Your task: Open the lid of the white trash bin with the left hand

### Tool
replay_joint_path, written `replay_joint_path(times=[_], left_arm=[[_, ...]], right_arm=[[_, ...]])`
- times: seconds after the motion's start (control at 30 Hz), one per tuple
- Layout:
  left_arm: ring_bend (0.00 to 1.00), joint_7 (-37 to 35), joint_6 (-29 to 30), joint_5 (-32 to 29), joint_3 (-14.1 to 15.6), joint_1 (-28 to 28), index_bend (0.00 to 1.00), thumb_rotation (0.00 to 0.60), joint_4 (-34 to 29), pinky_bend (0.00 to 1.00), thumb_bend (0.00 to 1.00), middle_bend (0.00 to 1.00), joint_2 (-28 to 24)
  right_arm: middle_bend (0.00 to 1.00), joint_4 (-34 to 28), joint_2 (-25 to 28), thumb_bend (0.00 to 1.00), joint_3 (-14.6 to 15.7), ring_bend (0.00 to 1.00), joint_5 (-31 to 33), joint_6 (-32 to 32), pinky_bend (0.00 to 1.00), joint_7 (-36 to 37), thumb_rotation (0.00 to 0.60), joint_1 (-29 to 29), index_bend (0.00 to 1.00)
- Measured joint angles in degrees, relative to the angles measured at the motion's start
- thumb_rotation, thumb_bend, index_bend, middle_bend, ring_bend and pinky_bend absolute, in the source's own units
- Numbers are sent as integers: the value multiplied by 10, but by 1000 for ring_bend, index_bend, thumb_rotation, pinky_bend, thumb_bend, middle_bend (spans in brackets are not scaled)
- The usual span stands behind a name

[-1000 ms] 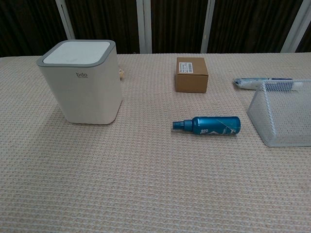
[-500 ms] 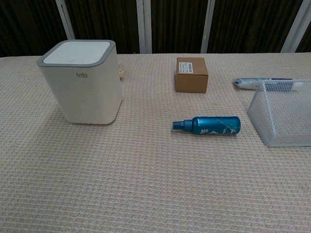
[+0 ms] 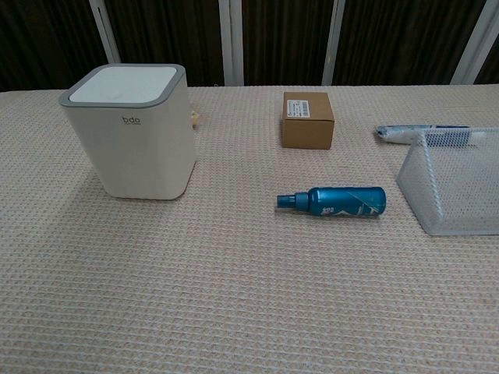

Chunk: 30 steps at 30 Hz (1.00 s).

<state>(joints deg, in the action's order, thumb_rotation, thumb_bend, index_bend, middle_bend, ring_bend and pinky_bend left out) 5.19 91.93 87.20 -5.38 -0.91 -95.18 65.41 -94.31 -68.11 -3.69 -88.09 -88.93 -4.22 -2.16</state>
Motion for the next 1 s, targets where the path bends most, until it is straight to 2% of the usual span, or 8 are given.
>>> replay_joint_path(times=[0.13,0.23,0.37,0.47,0.57,0.77,1.0], left_arm=[[537,0,-26,11,-10,-29,167,600,-2,609,364,603,-7],[645,12,-61,19,-20,-59,190,600,-16,685,469,744,-17],[716,48,-124,27,-36,-113,220,600,-54,711,623,842,-30],[736,83,-165,24,-47,-145,224,600,-82,712,690,872,-33],[738,129,-195,9,-54,-167,227,600,-105,712,716,878,-32],[739,226,-247,-53,-68,-213,227,600,-151,712,719,881,-17],[740,288,-280,-129,-84,-262,227,600,-161,712,720,881,15]], right_arm=[[0,-1,0,142,0,40,3,3,14,1,600,0,81],[0,-1,-1,142,0,40,6,7,14,0,600,-2,81],[0,-1,-2,143,-1,40,6,8,14,0,600,-2,81],[0,0,-3,142,-1,40,7,9,14,0,600,-3,81],[0,2,-4,142,-2,40,10,11,14,1,600,-3,81],[0,3,-3,143,-3,40,13,12,14,3,600,-4,81],[0,2,-2,142,-4,40,15,12,14,4,600,-3,81]])
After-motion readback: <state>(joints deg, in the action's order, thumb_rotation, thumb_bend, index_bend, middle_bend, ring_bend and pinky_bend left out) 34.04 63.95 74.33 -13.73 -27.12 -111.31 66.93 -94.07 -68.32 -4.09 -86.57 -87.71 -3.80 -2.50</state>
